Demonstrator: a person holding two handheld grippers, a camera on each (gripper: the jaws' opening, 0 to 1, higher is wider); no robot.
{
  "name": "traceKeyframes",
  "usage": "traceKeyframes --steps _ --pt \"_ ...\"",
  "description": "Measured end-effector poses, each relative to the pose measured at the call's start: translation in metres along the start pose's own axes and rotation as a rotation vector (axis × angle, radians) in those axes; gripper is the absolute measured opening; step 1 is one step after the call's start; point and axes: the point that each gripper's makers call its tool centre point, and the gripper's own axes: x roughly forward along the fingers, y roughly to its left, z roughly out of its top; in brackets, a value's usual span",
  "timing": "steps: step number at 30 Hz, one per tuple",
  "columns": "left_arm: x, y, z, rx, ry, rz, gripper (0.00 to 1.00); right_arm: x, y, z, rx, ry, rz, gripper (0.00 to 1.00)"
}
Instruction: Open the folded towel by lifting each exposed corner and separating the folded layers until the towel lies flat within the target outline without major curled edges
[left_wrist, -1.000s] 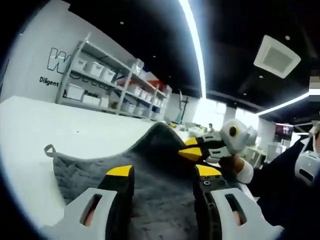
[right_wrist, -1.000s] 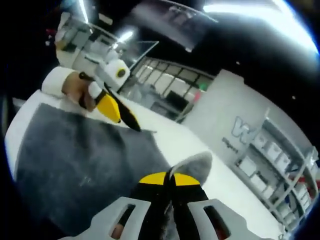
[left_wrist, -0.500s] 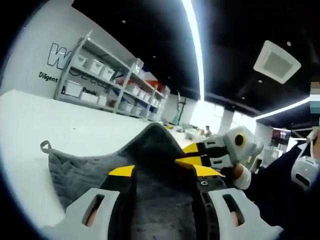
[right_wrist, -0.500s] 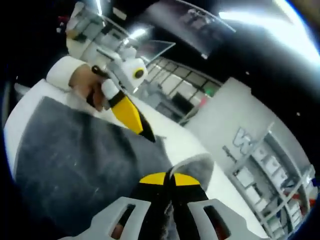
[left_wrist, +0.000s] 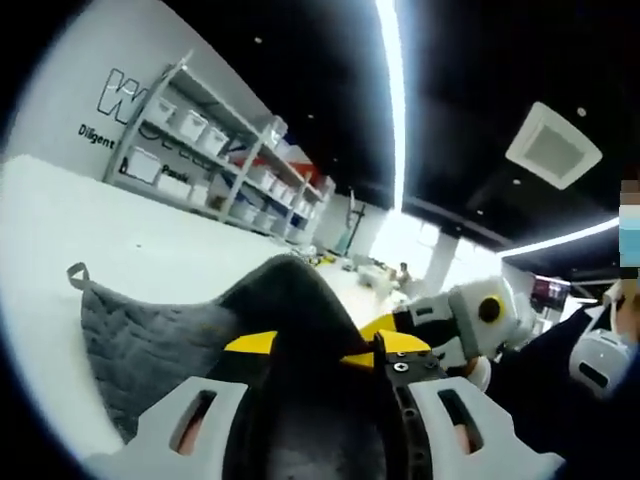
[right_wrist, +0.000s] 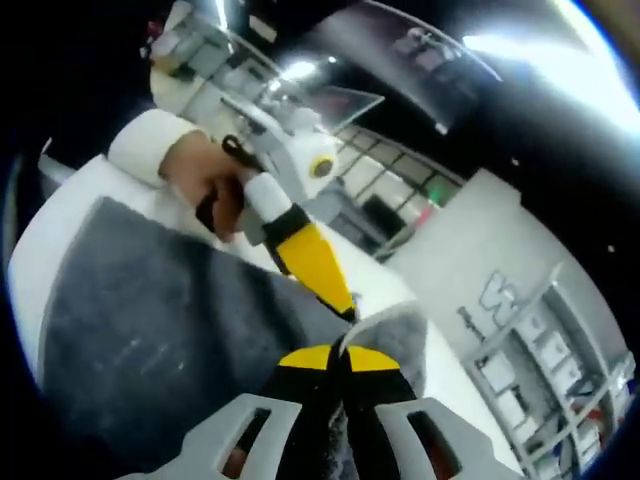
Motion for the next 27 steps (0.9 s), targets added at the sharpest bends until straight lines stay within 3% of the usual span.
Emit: traceKeyframes --steps 14,27 --pt "0.003 0.0 -0.001 -0.021 0.007 -0.011 0.35 0.009 0.019 0.009 -0.072 -0.005 0.035 0.0" --pt "0.004 0.004 -0.016 -0.052 0.057 0.042 0.27 0.015 0.038 0.011 -0.181 0.022 0.062 0.0"
